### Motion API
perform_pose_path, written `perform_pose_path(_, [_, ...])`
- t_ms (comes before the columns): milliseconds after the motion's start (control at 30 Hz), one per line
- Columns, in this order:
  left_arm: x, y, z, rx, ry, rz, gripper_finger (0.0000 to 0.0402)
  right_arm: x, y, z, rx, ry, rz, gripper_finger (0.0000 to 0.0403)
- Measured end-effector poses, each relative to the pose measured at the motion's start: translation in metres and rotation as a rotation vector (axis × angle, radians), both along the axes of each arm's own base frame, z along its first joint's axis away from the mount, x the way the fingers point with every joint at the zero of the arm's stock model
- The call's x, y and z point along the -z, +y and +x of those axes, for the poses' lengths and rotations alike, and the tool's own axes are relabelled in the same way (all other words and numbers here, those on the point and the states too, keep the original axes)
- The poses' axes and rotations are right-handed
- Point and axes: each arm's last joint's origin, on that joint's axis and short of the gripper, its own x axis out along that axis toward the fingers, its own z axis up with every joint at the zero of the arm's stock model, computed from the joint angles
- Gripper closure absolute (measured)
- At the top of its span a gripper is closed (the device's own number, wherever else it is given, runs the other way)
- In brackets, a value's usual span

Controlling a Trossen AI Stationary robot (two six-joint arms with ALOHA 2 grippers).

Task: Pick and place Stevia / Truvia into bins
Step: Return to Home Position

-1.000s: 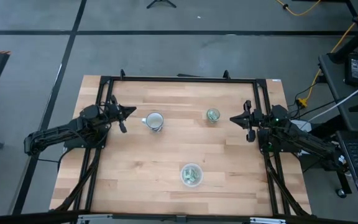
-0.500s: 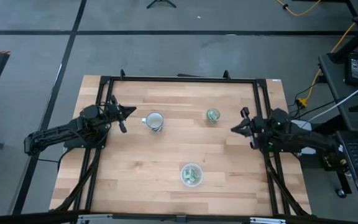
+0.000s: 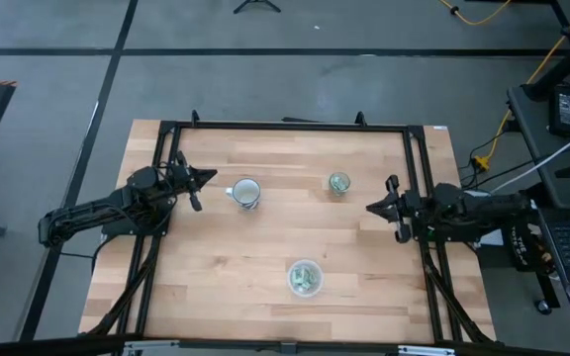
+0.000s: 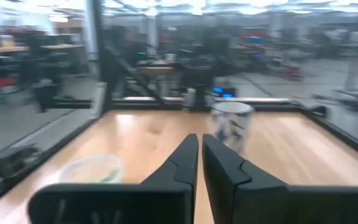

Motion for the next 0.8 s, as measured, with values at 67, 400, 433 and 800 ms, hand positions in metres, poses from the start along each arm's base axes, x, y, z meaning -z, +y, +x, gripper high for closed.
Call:
perform_pose_path(67, [0.0000,0.0000,0.0000,0.000,0.000,0.000,0.0396,0.0006,0.0013,-0.0001,0.065,0.007,0.008,0.0375])
perform_pose_path(400, [0.0000,0.0000,0.0000,0.000,0.000,0.000,0.0398,0.0029,0.0038,-0.0001,0.023,0.026,-0.044,0.0375])
perform_pose_path(433, [0.0000,0.0000,0.0000,0.000,0.000,0.000,0.0398,0.0029,0.0038,-0.0001,0.023,0.026,-0.043,0.0375])
perform_pose_path(800, [0.0000,0.0000,0.0000,0.000,0.000,0.000,0.0396,0.0031,0.0037,0.0000,0.024,0.028,-0.043,0.0375])
